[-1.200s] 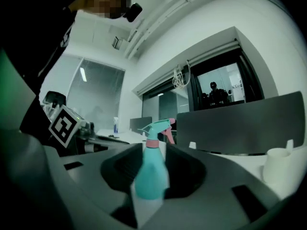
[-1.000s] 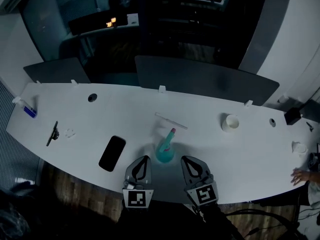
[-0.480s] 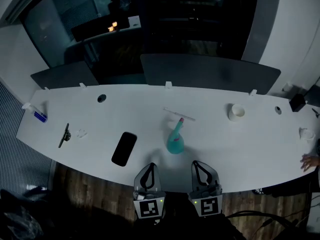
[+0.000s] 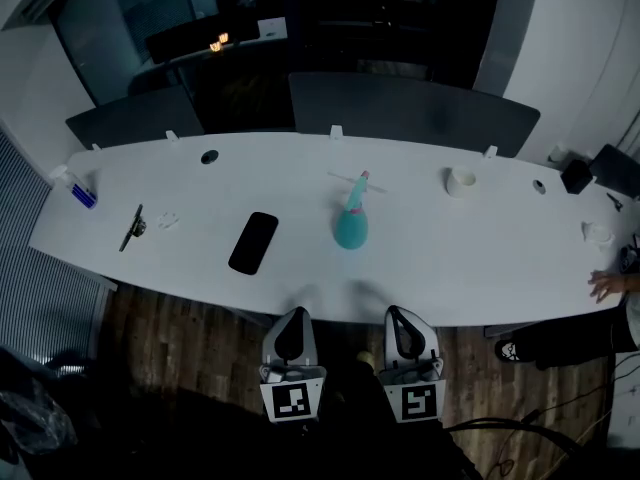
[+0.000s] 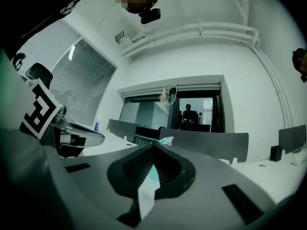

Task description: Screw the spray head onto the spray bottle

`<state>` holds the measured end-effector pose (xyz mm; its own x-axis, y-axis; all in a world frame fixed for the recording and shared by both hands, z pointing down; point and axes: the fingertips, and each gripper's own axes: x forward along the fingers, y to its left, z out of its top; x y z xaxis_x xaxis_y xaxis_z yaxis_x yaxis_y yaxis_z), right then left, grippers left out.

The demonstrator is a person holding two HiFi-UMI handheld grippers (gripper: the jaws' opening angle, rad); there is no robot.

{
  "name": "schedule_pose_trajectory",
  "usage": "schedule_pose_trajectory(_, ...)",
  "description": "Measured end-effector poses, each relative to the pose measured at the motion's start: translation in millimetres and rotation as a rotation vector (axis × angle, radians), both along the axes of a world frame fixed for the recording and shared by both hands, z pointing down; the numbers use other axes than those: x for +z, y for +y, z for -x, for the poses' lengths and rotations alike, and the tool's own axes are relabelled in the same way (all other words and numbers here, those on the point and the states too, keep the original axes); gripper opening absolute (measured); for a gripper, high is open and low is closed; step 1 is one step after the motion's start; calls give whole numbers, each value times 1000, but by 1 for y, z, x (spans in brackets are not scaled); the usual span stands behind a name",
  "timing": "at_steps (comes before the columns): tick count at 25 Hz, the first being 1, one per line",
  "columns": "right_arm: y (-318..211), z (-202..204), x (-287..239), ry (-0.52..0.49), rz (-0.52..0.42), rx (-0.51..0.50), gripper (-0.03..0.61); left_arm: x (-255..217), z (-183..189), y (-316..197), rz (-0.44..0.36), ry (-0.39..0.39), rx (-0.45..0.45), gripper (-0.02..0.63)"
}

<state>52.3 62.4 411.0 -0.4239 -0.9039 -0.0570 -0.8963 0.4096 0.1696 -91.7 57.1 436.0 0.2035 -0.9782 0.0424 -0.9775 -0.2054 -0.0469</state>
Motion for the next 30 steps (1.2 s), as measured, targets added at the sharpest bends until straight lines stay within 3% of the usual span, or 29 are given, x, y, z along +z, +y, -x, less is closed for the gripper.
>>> schedule_pose_trajectory(8, 21, 1, -19, 27, -44, -51, 3, -18, -9, 22, -44, -15, -11, 3)
schedule_pose_trajectory(14, 21, -11, -30, 78, -51, -79, 3, -34, -24, 22, -72, 22, -34, 3)
schedule_pose_trajectory(21, 21, -26, -34, 41, -60, -81, 3, -37, -42, 25, -76, -3, -25, 3)
schedule_pose_trajectory(30, 23, -23, -34, 25, -59, -80, 3, -43, -37, 27, -102, -27, -47, 3)
